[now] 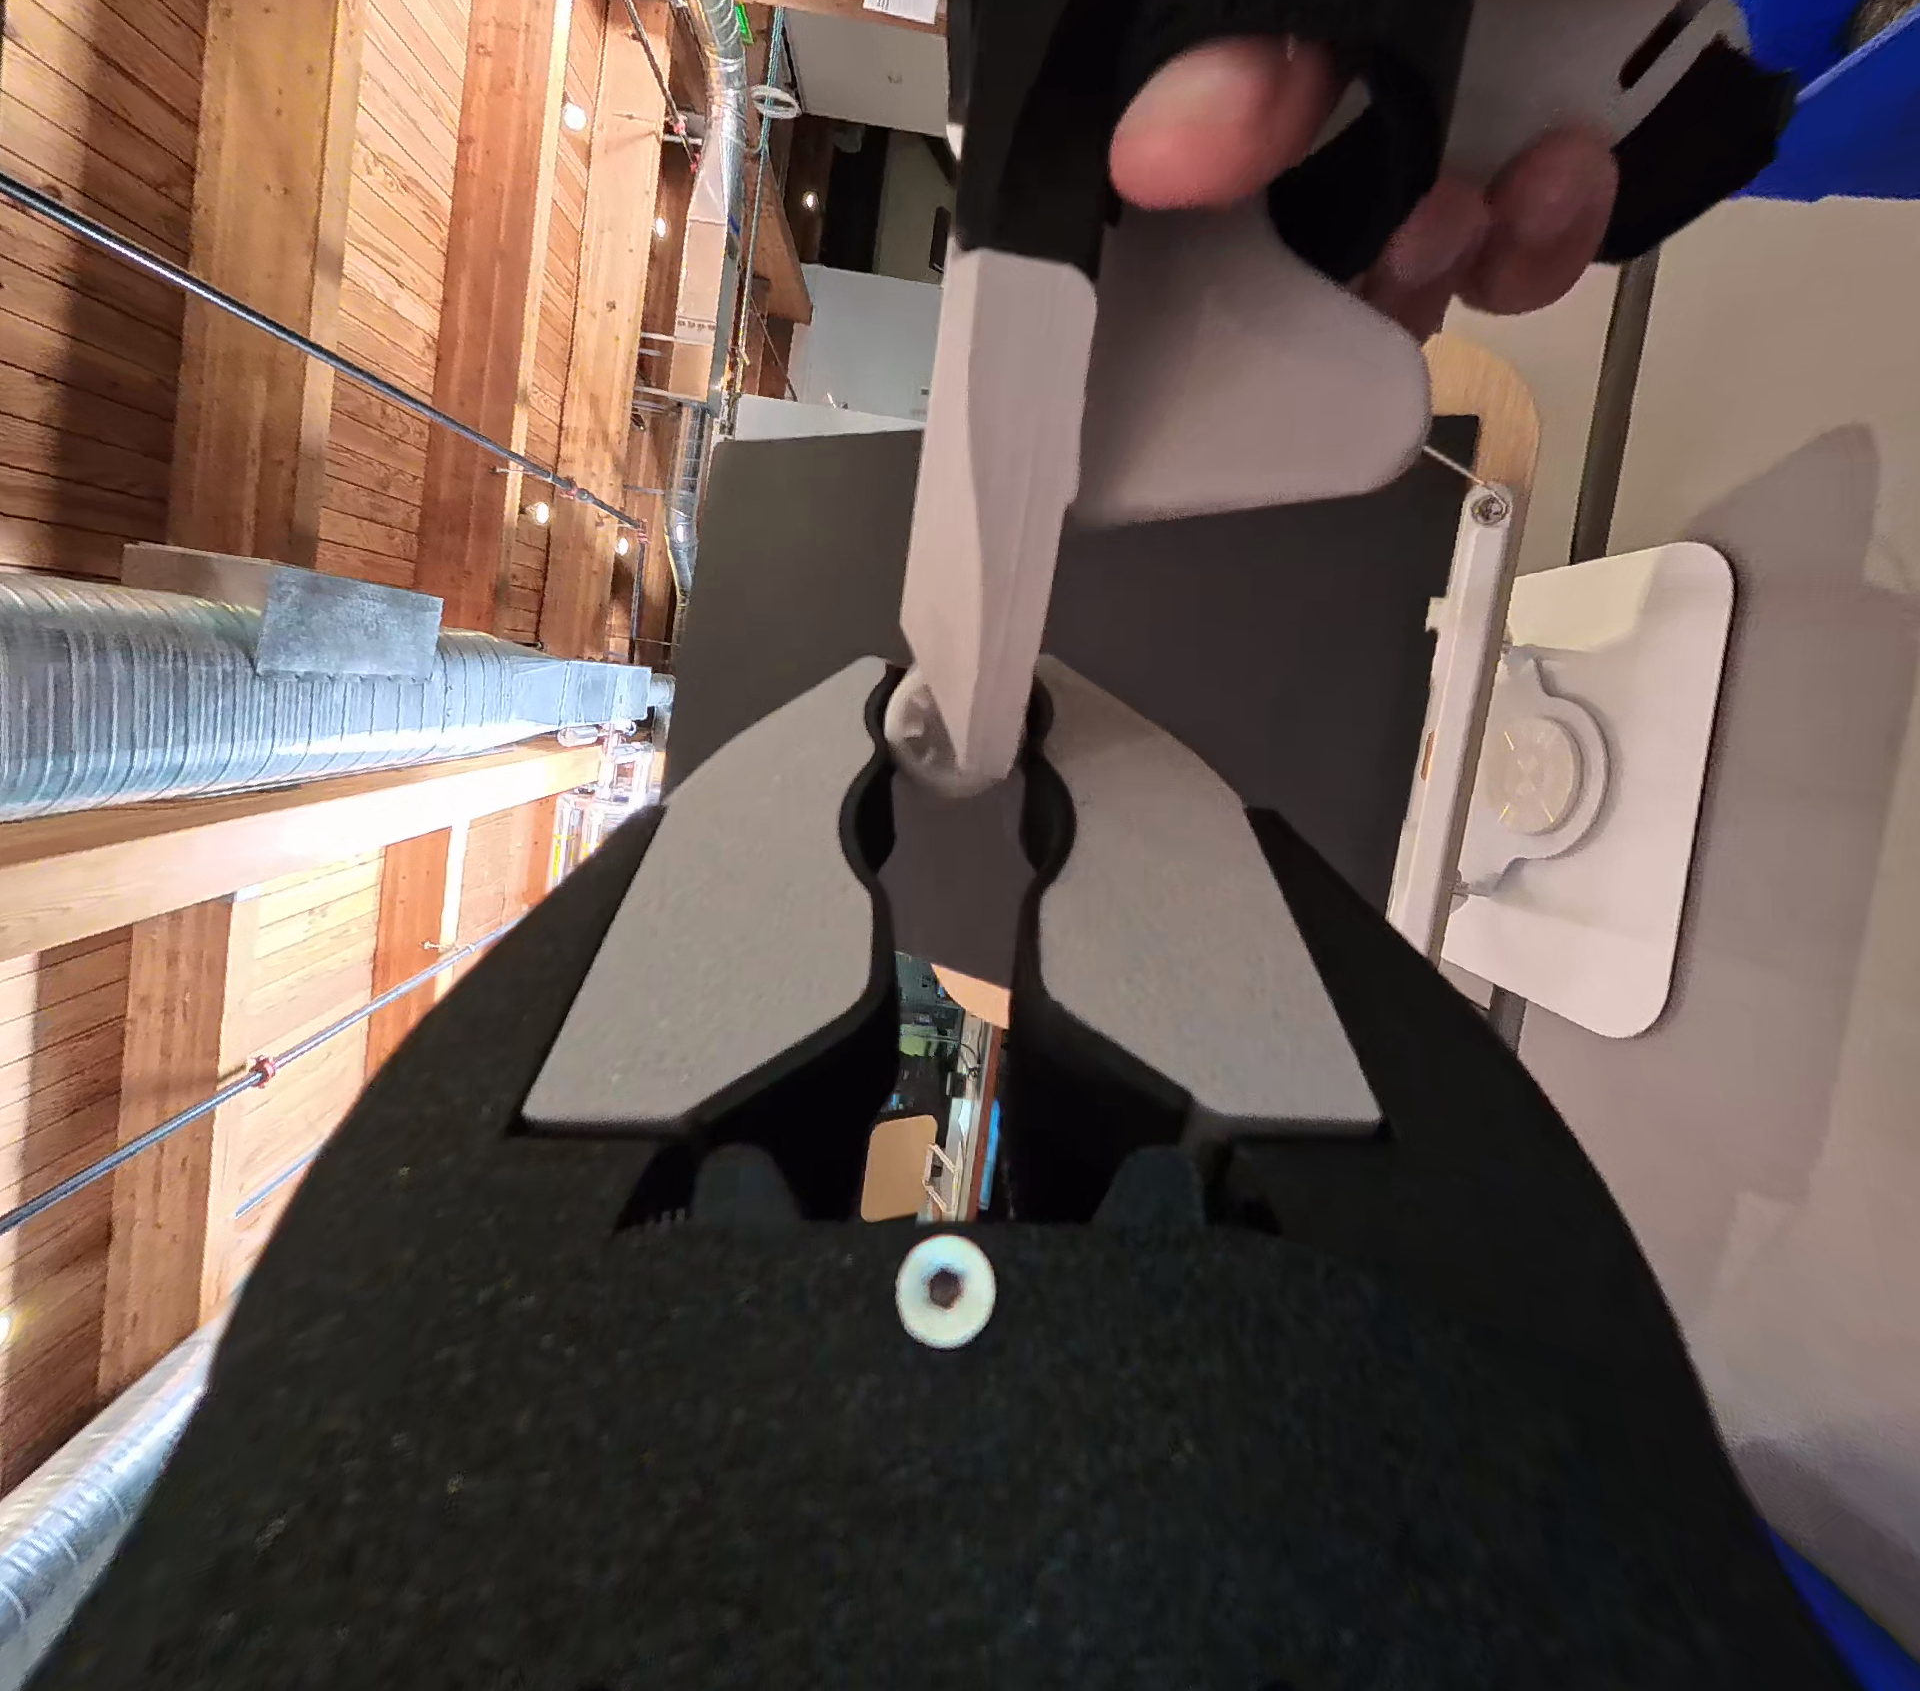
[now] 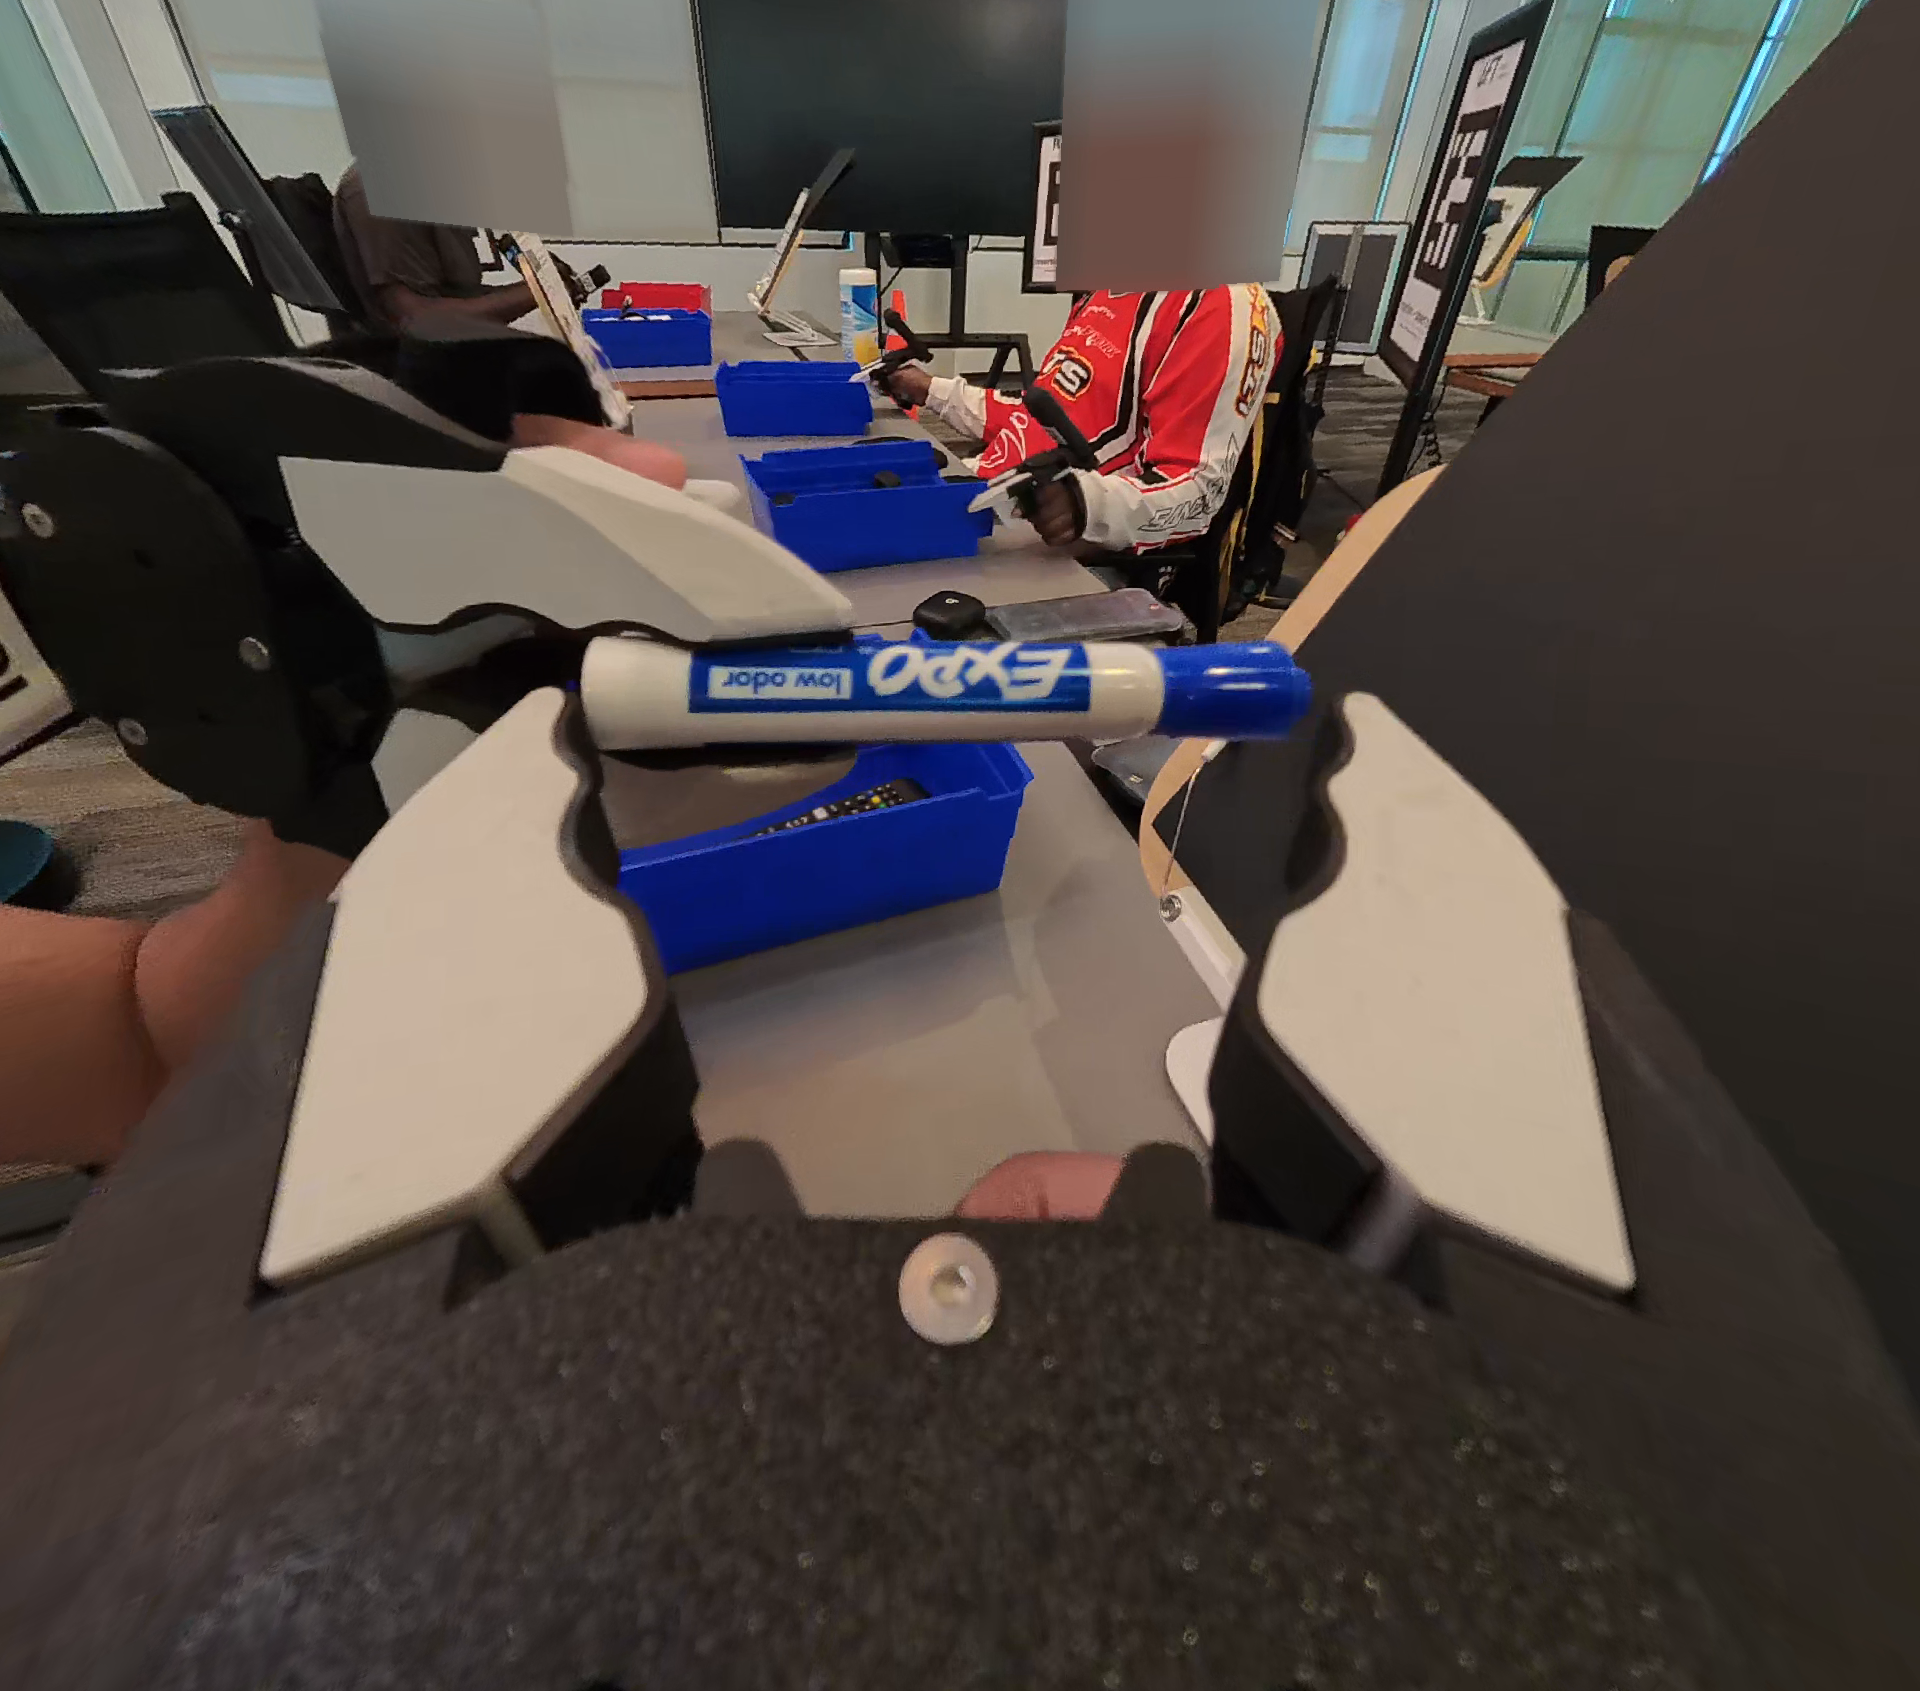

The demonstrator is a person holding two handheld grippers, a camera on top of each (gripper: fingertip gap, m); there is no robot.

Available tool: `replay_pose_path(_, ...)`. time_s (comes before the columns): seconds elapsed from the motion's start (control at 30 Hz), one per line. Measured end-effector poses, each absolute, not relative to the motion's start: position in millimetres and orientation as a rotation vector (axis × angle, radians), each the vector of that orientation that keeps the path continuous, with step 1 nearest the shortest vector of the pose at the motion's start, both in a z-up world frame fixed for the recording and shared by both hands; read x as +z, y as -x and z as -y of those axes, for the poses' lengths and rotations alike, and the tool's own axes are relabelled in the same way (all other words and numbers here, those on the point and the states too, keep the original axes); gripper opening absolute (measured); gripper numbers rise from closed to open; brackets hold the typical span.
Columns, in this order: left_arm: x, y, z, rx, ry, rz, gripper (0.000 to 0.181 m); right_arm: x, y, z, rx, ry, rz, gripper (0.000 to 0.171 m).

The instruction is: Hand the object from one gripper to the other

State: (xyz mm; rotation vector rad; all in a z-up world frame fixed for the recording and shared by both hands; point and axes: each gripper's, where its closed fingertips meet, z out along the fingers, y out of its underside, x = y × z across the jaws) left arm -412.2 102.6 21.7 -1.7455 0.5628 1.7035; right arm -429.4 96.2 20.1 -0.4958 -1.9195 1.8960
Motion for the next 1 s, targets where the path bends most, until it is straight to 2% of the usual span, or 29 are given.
replay_pose_path(0.8,25.8,408.6,-100.2,1.613,1.725,-0.479,0.021,22.8,425.9,-89.5,1.965,0.499,2.003,0.122)
replay_pose_path(0.93,27.8,409.2,-91.9,1.457,1.749,-0.375,0.043,34.5,420.4,-93.3,2.155,0.512,1.978,0.122)
replay_pose_path(1.0,38.3,412.1,-84.2,1.292,1.709,-0.239,0.047,44.4,414.4,-97.8,2.34,0.51,1.952,0.122)
